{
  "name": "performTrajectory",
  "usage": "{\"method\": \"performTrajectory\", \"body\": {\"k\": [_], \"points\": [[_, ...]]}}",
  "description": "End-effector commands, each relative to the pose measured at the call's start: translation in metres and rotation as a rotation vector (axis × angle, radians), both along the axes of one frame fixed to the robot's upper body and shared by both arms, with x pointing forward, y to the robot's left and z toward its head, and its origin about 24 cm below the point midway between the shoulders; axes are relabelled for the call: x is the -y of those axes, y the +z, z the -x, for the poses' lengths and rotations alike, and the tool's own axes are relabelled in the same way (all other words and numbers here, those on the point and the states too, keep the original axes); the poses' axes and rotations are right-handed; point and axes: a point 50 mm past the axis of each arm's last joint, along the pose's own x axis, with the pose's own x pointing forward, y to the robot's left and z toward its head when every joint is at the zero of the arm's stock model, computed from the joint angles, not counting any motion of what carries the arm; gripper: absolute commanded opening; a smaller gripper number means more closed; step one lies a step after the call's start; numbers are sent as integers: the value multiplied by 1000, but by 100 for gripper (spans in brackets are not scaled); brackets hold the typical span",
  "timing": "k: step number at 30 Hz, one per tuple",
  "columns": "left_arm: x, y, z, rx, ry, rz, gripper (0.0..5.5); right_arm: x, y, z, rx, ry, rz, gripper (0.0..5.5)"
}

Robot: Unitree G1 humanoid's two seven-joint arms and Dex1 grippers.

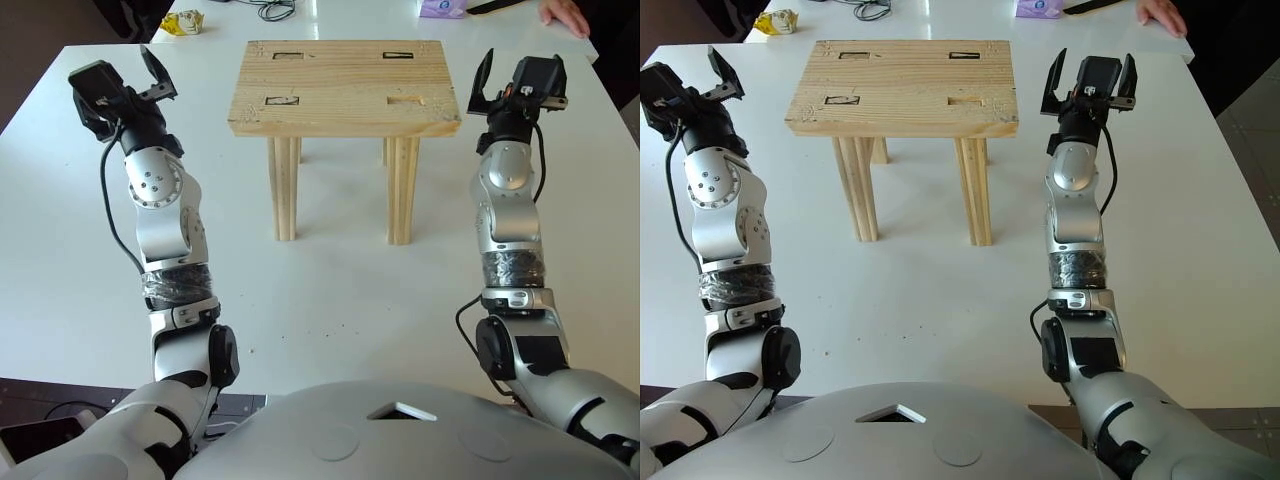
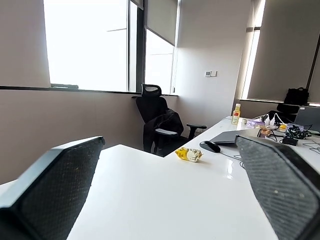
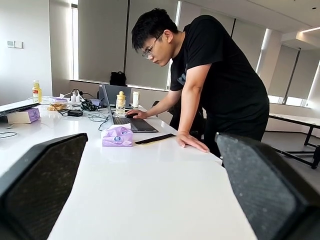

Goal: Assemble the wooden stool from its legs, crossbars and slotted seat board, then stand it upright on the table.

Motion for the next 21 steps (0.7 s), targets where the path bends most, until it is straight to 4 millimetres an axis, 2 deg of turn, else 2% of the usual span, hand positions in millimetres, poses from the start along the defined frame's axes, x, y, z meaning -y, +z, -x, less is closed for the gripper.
{"method": "performTrajectory", "body": {"k": [1,6,12,17,21], "points": [[-6,7,-2,52,62,-17,482,-6,25,-18,71,58,53,471],[2,9,-10,66,61,-41,482,-2,29,-22,104,35,60,471],[5,-2,-9,33,1,-11,482,-5,21,-24,78,47,105,471],[16,4,-12,85,-82,-26,482,-7,20,-28,62,59,76,471],[14,6,-12,109,-45,-42,482,-9,17,-28,59,61,90,471]]}}
